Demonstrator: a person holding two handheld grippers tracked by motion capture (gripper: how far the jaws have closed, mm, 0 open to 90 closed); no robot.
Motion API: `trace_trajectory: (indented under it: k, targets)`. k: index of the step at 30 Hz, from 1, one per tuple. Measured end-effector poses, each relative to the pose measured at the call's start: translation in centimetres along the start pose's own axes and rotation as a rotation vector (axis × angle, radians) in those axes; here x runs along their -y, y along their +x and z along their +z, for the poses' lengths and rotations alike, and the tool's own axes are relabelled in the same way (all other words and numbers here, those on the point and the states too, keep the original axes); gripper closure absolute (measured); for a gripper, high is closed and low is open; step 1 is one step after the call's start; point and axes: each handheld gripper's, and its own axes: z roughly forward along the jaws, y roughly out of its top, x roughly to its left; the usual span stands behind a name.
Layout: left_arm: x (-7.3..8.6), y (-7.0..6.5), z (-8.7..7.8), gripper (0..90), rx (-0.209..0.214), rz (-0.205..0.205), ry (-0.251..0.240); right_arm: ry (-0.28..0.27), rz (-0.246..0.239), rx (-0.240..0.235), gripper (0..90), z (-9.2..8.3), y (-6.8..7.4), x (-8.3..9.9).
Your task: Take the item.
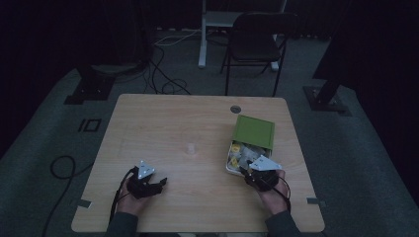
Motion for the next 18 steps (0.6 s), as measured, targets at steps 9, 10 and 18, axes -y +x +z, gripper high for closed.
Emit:
trace_trajectory:
  k: [9,10,18]
  targets:
    - [0.0,0.0,0.0,34.8,0.0,-0.001,-0.001,0.036,-0.054,0.054,59.0,0.7,0.3,-0.4]
    - [0.0,0.0,0.0,34.8,0.0,-0.001,-0.001,0.036,-0.054,0.054,59.0,0.7,0.3,-0.4]
    - [0.0,0.0,0.0,34.7,0.0,0.0,0.0,0.056,-0.066,0.098,71.3,1.2,0.6,-0.5]
